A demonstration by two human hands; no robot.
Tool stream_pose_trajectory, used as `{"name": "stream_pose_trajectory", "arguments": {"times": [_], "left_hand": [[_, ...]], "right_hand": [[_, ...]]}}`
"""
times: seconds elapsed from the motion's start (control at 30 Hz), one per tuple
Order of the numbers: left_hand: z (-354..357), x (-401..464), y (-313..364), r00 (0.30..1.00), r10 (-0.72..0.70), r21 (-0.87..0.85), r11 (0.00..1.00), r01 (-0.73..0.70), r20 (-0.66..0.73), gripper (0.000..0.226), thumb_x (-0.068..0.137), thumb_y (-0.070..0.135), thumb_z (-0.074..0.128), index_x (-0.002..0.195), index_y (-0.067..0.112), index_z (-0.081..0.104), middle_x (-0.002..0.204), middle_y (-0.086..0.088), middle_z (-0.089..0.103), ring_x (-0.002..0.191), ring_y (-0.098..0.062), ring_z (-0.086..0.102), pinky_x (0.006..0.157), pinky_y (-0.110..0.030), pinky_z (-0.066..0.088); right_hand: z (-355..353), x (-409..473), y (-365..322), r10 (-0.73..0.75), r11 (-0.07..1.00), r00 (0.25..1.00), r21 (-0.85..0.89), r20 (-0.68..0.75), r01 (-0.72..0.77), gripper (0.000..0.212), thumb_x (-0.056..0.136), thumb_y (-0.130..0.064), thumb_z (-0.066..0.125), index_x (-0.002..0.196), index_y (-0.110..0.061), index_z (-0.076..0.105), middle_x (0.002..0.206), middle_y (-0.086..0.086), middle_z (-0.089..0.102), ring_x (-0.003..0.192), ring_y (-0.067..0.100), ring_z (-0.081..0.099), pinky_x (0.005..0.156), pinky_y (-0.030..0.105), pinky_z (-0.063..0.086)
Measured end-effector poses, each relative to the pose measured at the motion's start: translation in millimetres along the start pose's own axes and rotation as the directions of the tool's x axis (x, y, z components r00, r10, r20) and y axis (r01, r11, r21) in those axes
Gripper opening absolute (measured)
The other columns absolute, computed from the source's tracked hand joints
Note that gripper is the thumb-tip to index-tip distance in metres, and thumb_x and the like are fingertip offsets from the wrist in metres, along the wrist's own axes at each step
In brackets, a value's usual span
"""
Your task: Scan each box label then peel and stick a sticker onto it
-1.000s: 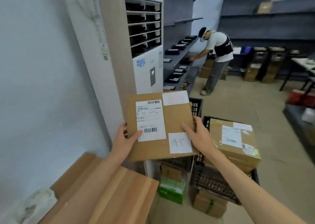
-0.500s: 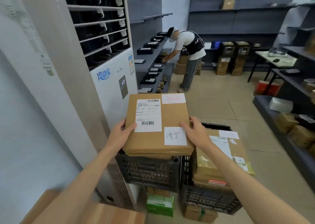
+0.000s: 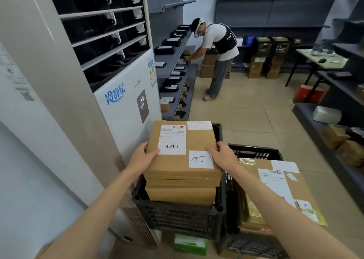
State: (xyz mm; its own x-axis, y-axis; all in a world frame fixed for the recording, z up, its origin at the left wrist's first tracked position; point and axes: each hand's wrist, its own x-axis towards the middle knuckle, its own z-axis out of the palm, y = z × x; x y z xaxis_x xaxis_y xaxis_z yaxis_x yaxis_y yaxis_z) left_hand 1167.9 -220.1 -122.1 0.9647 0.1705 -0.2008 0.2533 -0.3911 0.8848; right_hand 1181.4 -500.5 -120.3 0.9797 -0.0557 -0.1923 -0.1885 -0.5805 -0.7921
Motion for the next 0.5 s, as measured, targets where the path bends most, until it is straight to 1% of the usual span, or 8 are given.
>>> {"name": "stream_pose_trajectory", "arguments": {"times": [0.13, 0.23, 0.27, 0.33, 0.4, 0.47, 0.5], "left_hand": [[3, 9, -10, 0.999, -0.039, 0.004, 0.999, 0.039, 0.018, 0.060, 0.099, 0.035, 0.063, 0.152, 0.016, 0.040, 0.143, 0.000, 0.056, 0.117, -0.019, 0.060, 0.094, -0.034, 0.051], [6, 6, -14, 0.999, -0.033, -0.033, 0.999, 0.034, 0.031, 0.057, 0.101, 0.035, 0.060, 0.151, 0.017, 0.038, 0.135, 0.005, 0.056, 0.108, -0.012, 0.059, 0.085, -0.027, 0.050], [6, 8, -16, 0.999, -0.036, -0.047, 0.998, 0.038, 0.036, 0.056, 0.101, 0.034, 0.059, 0.151, 0.018, 0.038, 0.133, 0.006, 0.056, 0.106, -0.011, 0.059, 0.083, -0.026, 0.049], [3, 12, -15, 0.996, -0.058, -0.036, 0.998, 0.060, 0.060, 0.058, 0.100, 0.033, 0.062, 0.150, 0.017, 0.039, 0.133, 0.006, 0.056, 0.110, -0.014, 0.059, 0.085, -0.028, 0.050], [-1, 20, -7, 0.995, -0.090, 0.023, 0.996, 0.089, 0.052, 0.057, 0.096, 0.028, 0.067, 0.146, 0.015, 0.044, 0.136, 0.001, 0.059, 0.110, -0.017, 0.062, 0.088, -0.032, 0.052], [-2, 26, 8, 0.999, -0.039, 0.169, 0.985, 0.036, 0.016, 0.051, 0.092, 0.021, 0.068, 0.140, 0.014, 0.049, 0.129, 0.000, 0.063, 0.105, -0.017, 0.061, 0.084, -0.033, 0.049], [-2, 27, 19, 0.999, 0.024, 0.275, 0.961, -0.015, -0.032, 0.050, 0.092, 0.020, 0.066, 0.138, 0.016, 0.049, 0.124, 0.001, 0.062, 0.103, -0.018, 0.059, 0.083, -0.033, 0.046]], "right_hand": [[6, 10, 2, -0.016, 0.999, 0.999, -0.038, -0.033, 0.015, 0.044, 0.101, -0.044, 0.052, 0.134, -0.015, 0.052, 0.108, -0.005, 0.062, 0.091, 0.013, 0.057, 0.068, 0.029, 0.044], [9, 11, 2, -0.022, 0.998, 0.999, -0.064, -0.035, 0.020, 0.048, 0.102, -0.045, 0.051, 0.138, -0.013, 0.049, 0.105, -0.007, 0.056, 0.089, 0.010, 0.054, 0.060, 0.021, 0.039], [11, 12, 3, -0.023, 0.998, 0.999, -0.063, -0.037, 0.020, 0.050, 0.102, -0.045, 0.051, 0.141, -0.012, 0.047, 0.106, -0.006, 0.056, 0.090, 0.010, 0.053, 0.060, 0.021, 0.039], [10, 14, 3, -0.014, 0.998, 1.000, -0.058, -0.011, 0.013, 0.053, 0.102, -0.044, 0.052, 0.143, -0.011, 0.045, 0.113, -0.002, 0.059, 0.094, 0.012, 0.054, 0.067, 0.026, 0.045], [4, 18, 3, -0.005, 1.000, 1.000, -0.031, -0.003, 0.005, 0.055, 0.099, -0.047, 0.055, 0.141, -0.012, 0.048, 0.119, -0.002, 0.063, 0.098, 0.014, 0.059, 0.081, 0.033, 0.053], [-9, 22, 1, 0.001, 0.998, 1.000, -0.061, 0.005, -0.001, 0.057, 0.096, -0.052, 0.057, 0.138, -0.013, 0.053, 0.119, -0.001, 0.066, 0.101, 0.015, 0.062, 0.091, 0.039, 0.054], [-17, 24, -1, -0.020, 0.997, 0.999, -0.080, -0.041, 0.017, 0.059, 0.095, -0.055, 0.057, 0.137, -0.013, 0.054, 0.116, -0.002, 0.067, 0.102, 0.016, 0.062, 0.094, 0.042, 0.053]]}}
